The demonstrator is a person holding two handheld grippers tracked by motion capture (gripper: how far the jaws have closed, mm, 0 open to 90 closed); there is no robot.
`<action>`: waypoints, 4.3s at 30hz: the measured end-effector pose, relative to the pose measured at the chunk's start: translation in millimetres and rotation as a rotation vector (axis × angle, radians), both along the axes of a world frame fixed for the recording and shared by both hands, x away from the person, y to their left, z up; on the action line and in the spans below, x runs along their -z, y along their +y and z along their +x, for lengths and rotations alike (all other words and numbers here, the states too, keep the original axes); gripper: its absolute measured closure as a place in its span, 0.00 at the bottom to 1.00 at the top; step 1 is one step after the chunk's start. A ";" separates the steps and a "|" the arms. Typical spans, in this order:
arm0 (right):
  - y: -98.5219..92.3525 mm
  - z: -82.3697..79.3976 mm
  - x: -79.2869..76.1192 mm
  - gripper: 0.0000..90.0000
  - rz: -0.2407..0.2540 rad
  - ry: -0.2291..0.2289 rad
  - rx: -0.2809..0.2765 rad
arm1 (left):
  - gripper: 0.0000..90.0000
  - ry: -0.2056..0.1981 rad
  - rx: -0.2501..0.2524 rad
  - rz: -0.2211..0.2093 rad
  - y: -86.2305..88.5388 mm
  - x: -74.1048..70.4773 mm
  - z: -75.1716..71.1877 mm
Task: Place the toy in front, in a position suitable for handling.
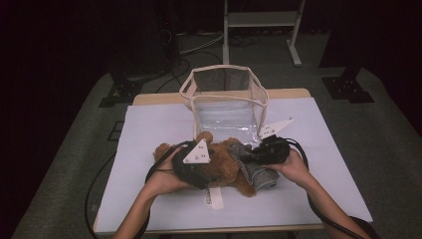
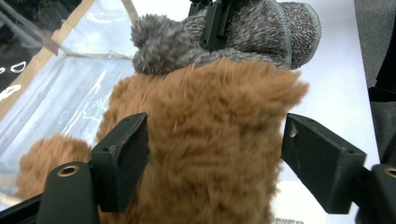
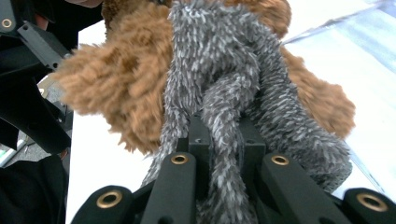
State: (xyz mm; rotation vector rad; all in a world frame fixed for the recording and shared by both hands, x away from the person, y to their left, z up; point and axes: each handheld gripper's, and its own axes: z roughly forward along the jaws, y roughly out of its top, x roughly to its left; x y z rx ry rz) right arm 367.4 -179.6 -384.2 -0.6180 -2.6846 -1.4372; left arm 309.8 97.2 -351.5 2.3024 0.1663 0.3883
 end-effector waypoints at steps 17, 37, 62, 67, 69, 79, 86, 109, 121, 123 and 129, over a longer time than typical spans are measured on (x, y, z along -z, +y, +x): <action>-16.0 -1.1 2.4 0.88 0.017 0.008 0.027 | 0.62 -0.056 -0.040 0.040 -23.4 5.9 13.2; 3.7 -21.8 -20.6 0.88 0.001 -0.035 -0.084 | 0.78 0.050 0.056 -0.080 -19.2 -22.7 7.3; -20.3 -2.8 8.9 0.88 0.037 0.035 0.009 | 0.75 -0.071 -0.070 0.047 -35.7 8.0 8.9; -18.8 -3.9 4.4 0.88 0.057 0.026 -0.001 | 0.78 -0.010 -0.047 -0.023 -25.9 -3.2 10.2; -18.0 -7.6 -2.4 0.88 0.062 0.008 -0.011 | 0.79 0.012 -0.030 -0.047 -21.8 -9.1 9.4; -26.8 -31.5 -22.5 0.88 0.047 -0.061 -0.043 | 0.72 0.087 0.063 -0.080 -27.9 -17.3 3.7; -37.2 -25.2 -4.4 0.88 0.056 -0.015 -0.009 | 0.37 0.100 0.054 -0.027 -33.1 -19.5 5.8; -48.0 -19.4 1.3 0.88 0.054 -0.001 0.023 | 0.02 0.109 -0.016 0.160 -61.5 7.2 16.1; -57.2 -19.7 6.5 0.88 0.103 0.021 0.029 | 0.55 0.110 0.020 0.092 -57.5 -3.0 17.0; -58.9 -20.6 1.3 0.88 0.127 0.019 0.025 | 0.55 0.122 0.025 0.037 -53.0 -7.7 17.2; -56.8 -28.6 -32.8 0.88 0.139 -0.048 -0.002 | 0.55 0.144 0.057 -0.098 -44.4 -20.4 13.7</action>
